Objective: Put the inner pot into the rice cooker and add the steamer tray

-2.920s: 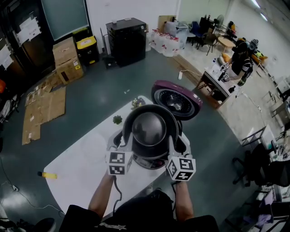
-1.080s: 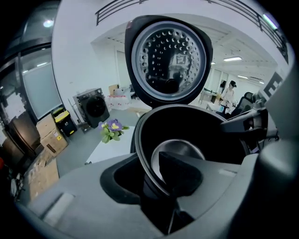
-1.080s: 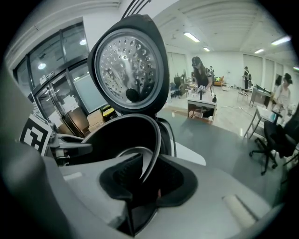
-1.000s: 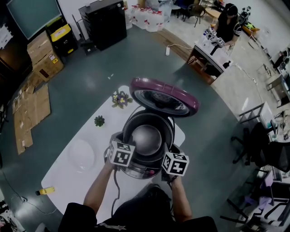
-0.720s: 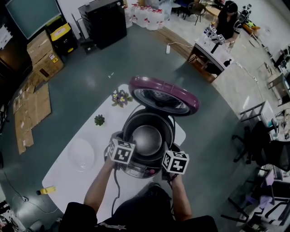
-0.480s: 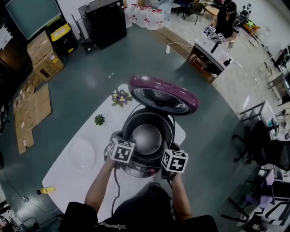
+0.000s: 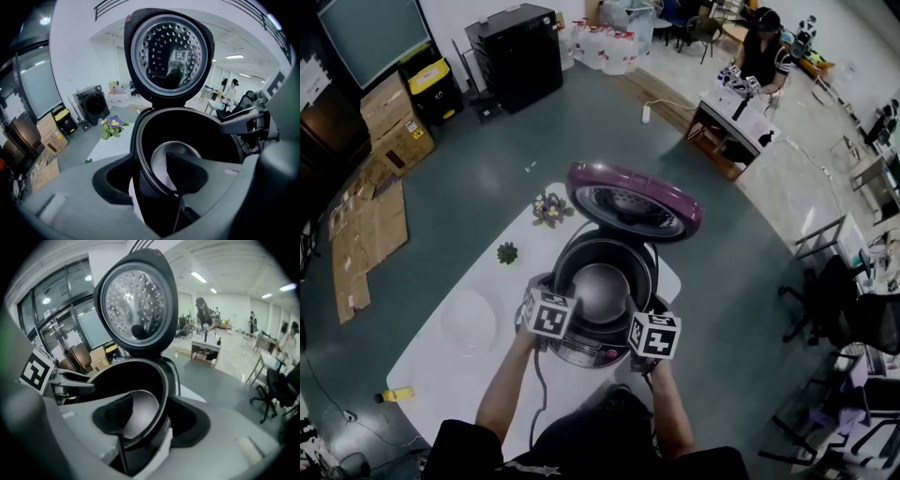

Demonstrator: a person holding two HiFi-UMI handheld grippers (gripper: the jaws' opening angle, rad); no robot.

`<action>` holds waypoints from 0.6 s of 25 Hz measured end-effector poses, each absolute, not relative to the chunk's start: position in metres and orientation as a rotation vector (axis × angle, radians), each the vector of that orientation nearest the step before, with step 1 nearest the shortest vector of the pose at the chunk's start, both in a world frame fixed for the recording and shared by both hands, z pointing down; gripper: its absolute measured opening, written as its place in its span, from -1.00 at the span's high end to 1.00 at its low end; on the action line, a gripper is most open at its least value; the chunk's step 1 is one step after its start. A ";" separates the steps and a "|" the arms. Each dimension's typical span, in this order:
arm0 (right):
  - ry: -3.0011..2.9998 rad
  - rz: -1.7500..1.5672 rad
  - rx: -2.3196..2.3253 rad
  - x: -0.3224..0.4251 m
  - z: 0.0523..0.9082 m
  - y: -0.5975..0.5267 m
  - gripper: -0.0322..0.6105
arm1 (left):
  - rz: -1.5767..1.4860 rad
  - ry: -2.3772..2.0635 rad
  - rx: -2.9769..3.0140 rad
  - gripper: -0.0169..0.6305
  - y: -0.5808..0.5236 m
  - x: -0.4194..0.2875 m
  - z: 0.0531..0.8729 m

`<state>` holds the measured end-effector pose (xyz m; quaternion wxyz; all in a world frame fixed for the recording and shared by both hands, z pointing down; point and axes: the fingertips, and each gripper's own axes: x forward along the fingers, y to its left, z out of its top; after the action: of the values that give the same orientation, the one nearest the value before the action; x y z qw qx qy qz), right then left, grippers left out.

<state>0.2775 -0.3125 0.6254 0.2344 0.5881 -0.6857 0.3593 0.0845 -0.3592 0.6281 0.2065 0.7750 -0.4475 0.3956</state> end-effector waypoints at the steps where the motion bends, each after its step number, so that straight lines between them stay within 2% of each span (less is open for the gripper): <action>1: -1.887 0.955 1.629 0.279 0.622 -0.313 0.16 | 1.092 -1.270 2.173 0.19 -0.360 0.084 0.625; 5: -1.918 0.915 1.643 0.280 0.610 -0.313 0.16 | 1.049 -1.311 2.205 0.11 -0.358 0.085 0.615; 15: -2.007 0.801 1.632 0.277 0.573 -0.297 0.16 | 0.973 -1.404 2.255 0.10 -0.338 0.080 0.574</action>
<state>0.2772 -0.2971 0.5734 0.2152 0.5887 -0.7237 0.2889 0.0803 -0.3377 0.5741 0.1560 0.7874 -0.4902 0.3396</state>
